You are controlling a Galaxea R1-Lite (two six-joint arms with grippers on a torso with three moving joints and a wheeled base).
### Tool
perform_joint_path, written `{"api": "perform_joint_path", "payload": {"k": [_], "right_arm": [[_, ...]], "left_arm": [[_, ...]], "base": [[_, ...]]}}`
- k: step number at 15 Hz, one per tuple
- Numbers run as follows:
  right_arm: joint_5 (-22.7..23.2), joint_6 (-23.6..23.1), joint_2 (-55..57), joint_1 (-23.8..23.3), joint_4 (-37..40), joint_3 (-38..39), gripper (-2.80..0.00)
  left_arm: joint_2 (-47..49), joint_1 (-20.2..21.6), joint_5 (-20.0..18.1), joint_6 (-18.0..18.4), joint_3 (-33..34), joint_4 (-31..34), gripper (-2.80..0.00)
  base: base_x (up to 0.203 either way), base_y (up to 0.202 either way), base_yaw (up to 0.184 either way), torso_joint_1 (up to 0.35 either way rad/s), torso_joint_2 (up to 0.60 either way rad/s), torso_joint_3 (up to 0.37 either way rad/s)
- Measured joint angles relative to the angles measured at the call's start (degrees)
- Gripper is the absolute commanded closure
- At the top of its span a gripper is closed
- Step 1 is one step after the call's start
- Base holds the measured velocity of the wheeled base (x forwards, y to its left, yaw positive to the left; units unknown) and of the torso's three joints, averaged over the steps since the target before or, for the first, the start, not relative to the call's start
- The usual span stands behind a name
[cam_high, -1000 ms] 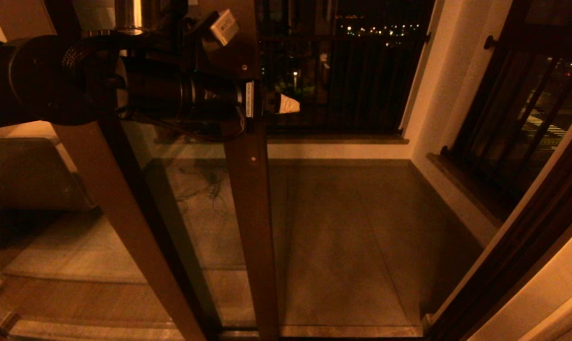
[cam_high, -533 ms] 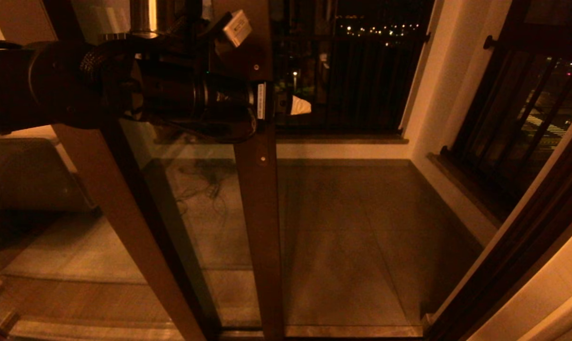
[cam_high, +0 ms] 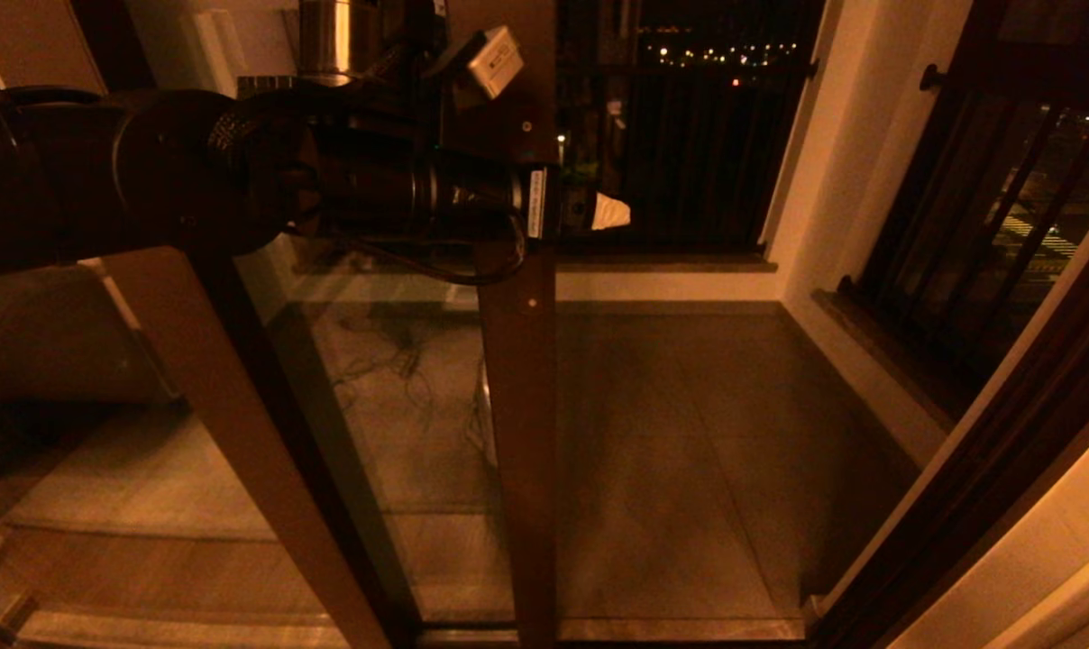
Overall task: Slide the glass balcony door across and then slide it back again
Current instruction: Close the slid door
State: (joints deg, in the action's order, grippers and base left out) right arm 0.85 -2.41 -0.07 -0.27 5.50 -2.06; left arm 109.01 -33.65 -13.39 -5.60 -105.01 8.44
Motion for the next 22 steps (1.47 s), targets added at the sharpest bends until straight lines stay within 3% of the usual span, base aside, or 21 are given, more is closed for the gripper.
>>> {"api": "perform_joint_path", "payload": {"k": [22], "right_arm": [[0.02,-0.01,0.00,0.00,0.01,0.00,0.00]], "left_arm": [[5.68,-5.31,2.70,0.11,-6.00,-0.04,-2.80]], "base": [[0.000,0.000,0.000,0.000,0.00,0.000]]}}
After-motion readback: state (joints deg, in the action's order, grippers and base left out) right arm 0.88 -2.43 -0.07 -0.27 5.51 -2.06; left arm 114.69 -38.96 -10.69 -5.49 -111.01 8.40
